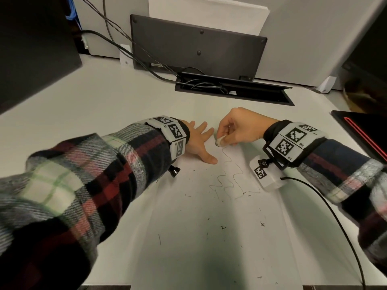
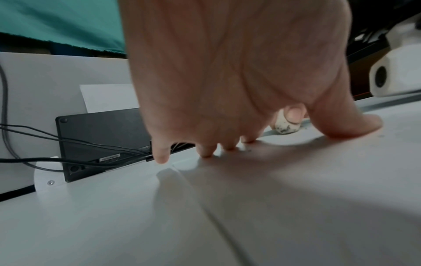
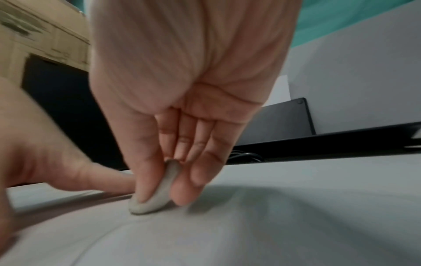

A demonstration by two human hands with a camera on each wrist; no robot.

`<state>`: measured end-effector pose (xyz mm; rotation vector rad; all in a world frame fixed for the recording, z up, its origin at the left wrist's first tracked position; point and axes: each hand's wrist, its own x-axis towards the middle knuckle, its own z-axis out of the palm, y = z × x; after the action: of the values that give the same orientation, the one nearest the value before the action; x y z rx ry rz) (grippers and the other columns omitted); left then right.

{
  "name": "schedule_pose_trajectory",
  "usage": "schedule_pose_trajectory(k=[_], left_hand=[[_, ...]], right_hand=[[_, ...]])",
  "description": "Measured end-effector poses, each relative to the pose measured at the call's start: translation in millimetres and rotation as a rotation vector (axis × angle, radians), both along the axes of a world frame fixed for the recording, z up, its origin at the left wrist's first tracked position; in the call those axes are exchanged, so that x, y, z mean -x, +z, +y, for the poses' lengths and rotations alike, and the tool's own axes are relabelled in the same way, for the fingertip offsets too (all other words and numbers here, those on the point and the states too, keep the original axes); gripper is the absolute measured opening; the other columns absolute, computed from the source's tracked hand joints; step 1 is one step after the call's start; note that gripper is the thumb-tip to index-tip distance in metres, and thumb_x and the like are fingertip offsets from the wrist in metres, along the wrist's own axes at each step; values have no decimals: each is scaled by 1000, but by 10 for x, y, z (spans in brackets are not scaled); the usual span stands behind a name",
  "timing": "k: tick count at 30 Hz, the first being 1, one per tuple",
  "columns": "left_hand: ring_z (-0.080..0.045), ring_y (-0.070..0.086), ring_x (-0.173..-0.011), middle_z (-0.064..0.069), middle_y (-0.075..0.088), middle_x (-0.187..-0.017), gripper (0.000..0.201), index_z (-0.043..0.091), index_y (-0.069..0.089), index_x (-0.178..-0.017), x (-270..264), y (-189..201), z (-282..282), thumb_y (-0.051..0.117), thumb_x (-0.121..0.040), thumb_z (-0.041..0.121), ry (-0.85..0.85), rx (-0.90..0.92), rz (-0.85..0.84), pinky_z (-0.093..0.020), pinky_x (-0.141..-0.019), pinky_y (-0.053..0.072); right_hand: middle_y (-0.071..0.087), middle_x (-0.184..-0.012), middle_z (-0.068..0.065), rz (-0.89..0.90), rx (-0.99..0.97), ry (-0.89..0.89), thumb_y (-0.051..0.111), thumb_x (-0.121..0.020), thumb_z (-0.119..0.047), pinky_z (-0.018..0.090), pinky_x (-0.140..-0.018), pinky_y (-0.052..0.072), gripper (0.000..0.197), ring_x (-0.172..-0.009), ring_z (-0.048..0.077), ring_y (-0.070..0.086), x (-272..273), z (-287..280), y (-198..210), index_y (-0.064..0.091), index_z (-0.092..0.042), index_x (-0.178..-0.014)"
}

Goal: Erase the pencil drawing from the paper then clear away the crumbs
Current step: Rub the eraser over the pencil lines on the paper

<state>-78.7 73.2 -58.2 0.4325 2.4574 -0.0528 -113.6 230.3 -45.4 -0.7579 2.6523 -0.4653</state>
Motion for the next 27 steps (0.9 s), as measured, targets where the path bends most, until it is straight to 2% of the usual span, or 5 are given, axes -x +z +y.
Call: schedule_pose_trajectory(k=[13, 17, 22, 25, 27], left_hand=[[-20, -22, -142, 8, -28, -153, 108, 25, -22, -145, 7, 12, -96, 53, -78, 66, -11, -44, -26, -47, -114, -2], [-22, -20, -142, 8, -27, -153, 110, 29, -22, -146, 35, -29, -84, 52, -75, 71, -15, -42, -15, -48, -114, -1], [-24, -20, -142, 5, -26, -154, 108, 30, -21, -145, 19, -16, -73, 53, -76, 68, -23, -46, -6, -48, -114, -2], [-23, -19, -142, 6, -26, -153, 111, 27, -21, -146, 26, -13, -66, 54, -75, 69, -13, -36, -10, -47, -115, -2], [-23, -20, -142, 6, -27, -153, 111, 26, -21, -145, 26, -5, -67, 54, -76, 68, -8, -26, -16, -47, -115, -2]], right_hand=[[68, -73, 6, 0, 31, 1, 72, -80, -19, 14, -60, 49, 13, -57, 12, 62, 40, -35, -9, 70, -11, -91], [70, -74, 14, -194, 76, 63, 75, -75, -11, 18, -60, 51, 13, -58, 13, 59, -72, -56, 6, 72, -7, -88], [71, -80, 13, 16, 53, 48, 73, -76, -15, 9, -57, 43, 12, -56, 4, 54, -14, -113, 7, 74, -12, -87], [69, -71, 11, -195, 67, 59, 75, -75, -10, 14, -56, 47, 12, -54, 10, 57, -104, -77, 26, 73, -9, -86], [69, -68, 8, -133, 70, 37, 76, -74, -12, 18, -59, 48, 12, -51, 8, 57, -75, -23, 22, 73, -9, -86]])
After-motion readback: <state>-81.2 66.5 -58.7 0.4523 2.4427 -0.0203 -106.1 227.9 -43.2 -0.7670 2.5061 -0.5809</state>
